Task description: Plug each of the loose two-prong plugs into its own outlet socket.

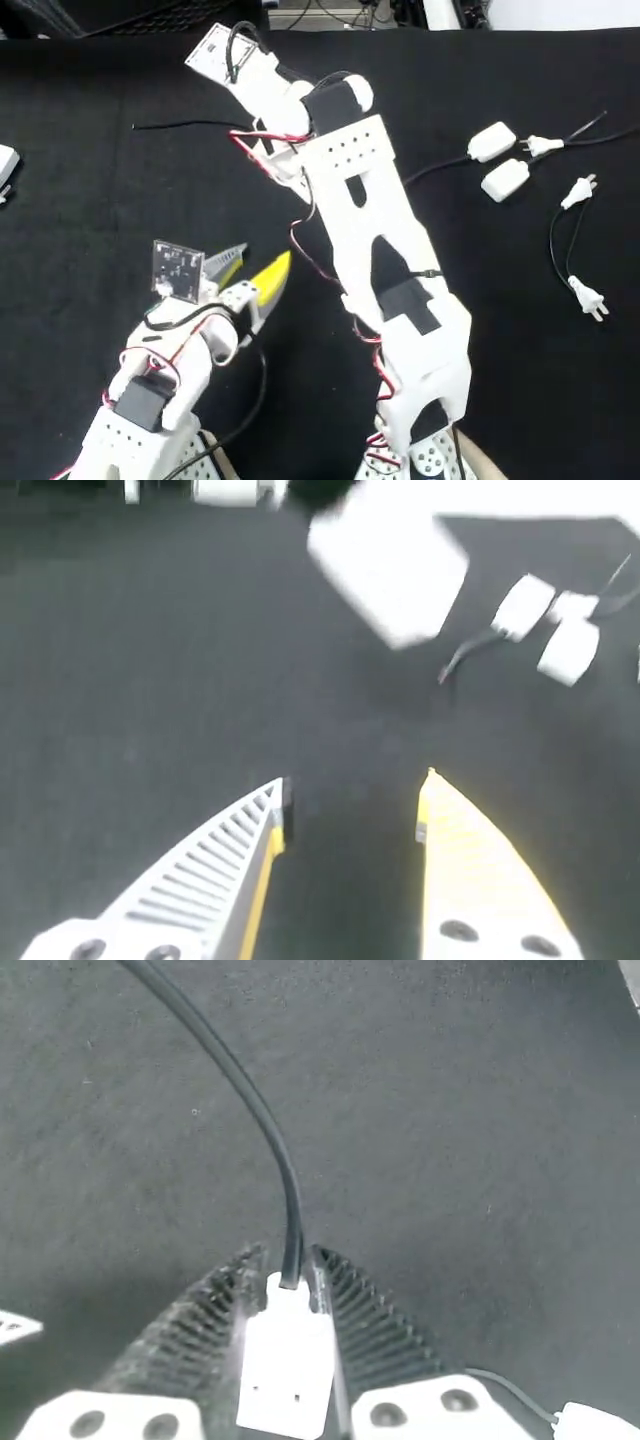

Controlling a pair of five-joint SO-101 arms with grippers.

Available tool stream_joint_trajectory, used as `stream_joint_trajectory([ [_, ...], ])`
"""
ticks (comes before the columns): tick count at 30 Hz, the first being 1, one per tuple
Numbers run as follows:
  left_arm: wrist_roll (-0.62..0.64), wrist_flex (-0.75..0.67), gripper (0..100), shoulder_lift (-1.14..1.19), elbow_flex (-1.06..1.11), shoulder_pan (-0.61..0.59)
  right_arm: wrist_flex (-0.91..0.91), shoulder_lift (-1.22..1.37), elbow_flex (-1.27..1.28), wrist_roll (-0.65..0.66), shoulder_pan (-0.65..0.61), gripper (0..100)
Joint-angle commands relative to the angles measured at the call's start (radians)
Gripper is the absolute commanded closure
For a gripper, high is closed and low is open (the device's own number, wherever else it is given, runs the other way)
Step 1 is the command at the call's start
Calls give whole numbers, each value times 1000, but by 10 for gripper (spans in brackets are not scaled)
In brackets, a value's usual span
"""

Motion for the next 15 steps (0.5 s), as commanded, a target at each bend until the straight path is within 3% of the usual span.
stream_joint_trajectory([
  [1, 11, -140, 776, -5, 16, 27, -14, -7, -38, -12, 11, 987],
  [6, 11, -298, 776, -5, 16, 27, -18, -7, -30, -26, 6, 987],
  [9, 11, -358, 776, -5, 16, 16, -18, -7, -31, -118, -15, 987],
  [15, 11, -365, 777, 5, 16, 10, 3, -18, -41, -187, -80, 987],
])
